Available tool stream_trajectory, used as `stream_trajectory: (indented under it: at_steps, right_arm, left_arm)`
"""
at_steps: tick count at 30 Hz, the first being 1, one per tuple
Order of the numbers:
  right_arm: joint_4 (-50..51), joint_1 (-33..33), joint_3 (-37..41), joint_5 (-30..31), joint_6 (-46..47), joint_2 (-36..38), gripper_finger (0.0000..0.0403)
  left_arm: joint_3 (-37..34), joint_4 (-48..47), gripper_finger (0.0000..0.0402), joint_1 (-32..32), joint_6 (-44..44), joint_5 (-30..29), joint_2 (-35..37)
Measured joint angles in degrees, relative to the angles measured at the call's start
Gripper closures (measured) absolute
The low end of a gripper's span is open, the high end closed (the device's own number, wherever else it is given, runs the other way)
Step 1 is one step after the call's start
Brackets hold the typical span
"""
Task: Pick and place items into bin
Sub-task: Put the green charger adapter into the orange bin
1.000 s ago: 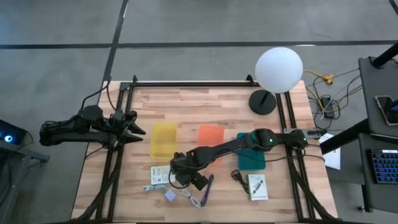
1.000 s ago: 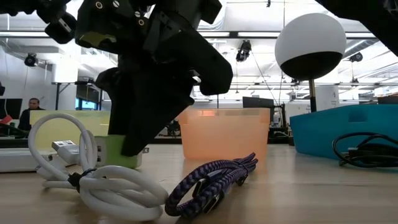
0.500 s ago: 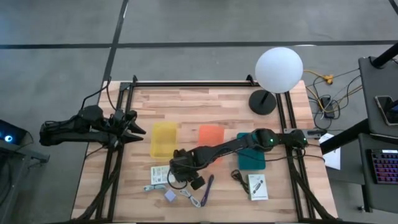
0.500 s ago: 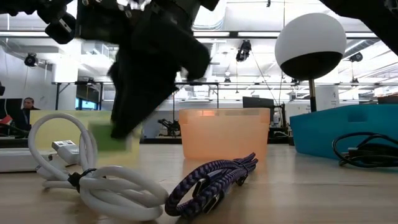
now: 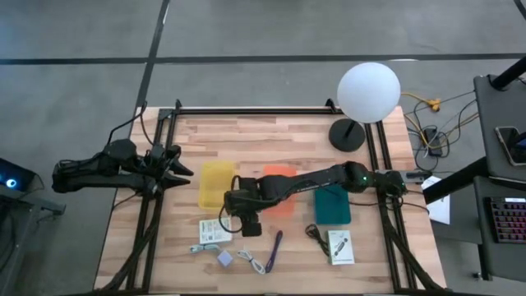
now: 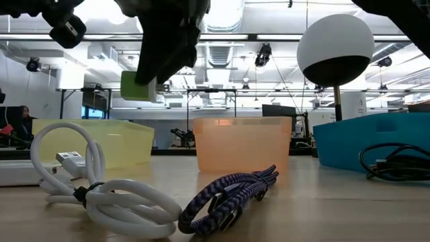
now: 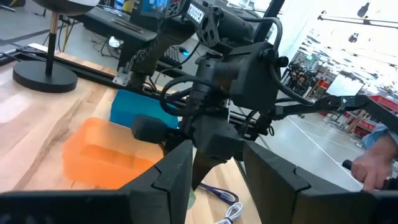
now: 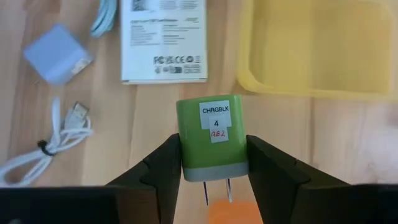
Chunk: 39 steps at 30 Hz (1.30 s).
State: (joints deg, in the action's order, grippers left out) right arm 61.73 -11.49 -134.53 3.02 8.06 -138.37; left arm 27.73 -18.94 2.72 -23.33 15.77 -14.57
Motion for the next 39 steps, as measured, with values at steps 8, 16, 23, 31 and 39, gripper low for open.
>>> stream_trajectory:
  at_steps: [8,16,23,31,39]
  right_arm:
    - [-0.6,0.7,-0.2,0.2,5.6,0.0,0.0253]
    - [4.8,0.6,-0.5,-0.4,9.8,0.6,0.0253]
    - [17.0,0.3,-0.4,-1.3,15.0,5.7,0.0253]
    - [25.3,0.5,1.4,1.6,18.5,8.5,0.0253]
    - [22.8,0.7,10.0,0.8,12.7,8.6,0.0253]
  left_arm:
    - [0.0,-0.1,0.0272,0.0,-0.2,0.0,0.1]
    - [0.0,-0.1,0.0272,0.0,-0.2,0.0,0.1]
    - [0.0,-0.1,0.0272,0.0,-0.2,0.0,0.1]
    - [0.0,-0.1,0.0272,0.0,-0.2,0.1,0.1]
    - [0.0,-0.1,0.0272,0.0,-0.2,0.1,0.1]
